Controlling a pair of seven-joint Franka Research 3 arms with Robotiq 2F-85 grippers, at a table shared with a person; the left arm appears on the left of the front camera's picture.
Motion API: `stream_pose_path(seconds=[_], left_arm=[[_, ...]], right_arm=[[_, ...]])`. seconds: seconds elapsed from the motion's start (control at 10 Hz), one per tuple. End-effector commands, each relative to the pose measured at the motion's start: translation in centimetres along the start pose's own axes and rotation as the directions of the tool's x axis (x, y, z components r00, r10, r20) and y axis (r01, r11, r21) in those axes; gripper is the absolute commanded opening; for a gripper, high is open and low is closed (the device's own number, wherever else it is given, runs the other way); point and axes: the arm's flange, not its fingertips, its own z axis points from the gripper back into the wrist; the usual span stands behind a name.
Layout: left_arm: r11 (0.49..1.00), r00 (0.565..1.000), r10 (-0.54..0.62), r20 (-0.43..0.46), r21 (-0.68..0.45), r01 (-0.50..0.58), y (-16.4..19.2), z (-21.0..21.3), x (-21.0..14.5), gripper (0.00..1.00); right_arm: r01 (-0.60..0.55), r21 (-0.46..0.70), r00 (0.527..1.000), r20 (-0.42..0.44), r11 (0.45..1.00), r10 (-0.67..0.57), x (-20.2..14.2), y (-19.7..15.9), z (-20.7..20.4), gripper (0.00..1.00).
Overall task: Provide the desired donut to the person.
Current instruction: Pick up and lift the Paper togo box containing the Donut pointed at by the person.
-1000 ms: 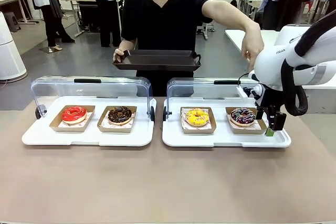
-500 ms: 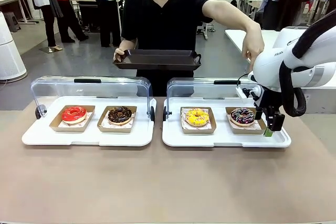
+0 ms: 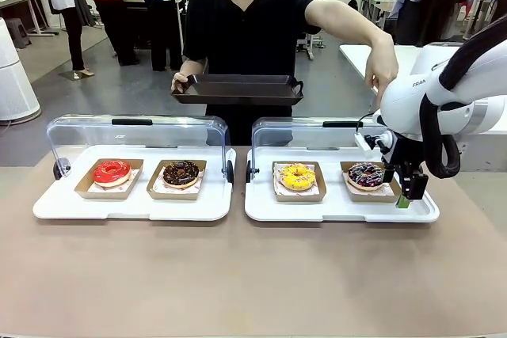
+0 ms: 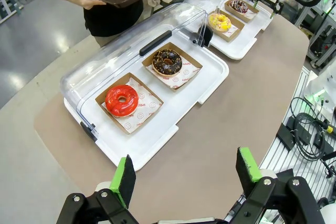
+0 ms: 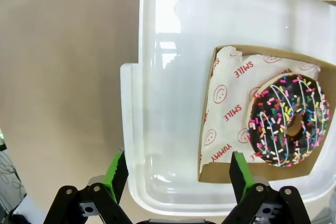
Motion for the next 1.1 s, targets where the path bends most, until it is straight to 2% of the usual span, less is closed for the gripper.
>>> stream_pose_path(seconds=[0.0, 1.0], left_arm=[[1.0, 1.0, 0.0, 0.005, -0.002, 0.0, -0.1, 0.0, 0.0, 1.0], [1.0, 1.0, 0.0, 0.005, -0.002, 0.0, -0.1, 0.0, 0.0, 1.0]], right_arm=[[-0.011, -0.02, 0.999, 0.05, 1.0, 0.012, -1.0, 0.5, -1.0, 1.0], [-0.021, 0.001, 0.998, 0.06, 1.0, 0.021, -1.6, -1.5, -3.5, 1.0]])
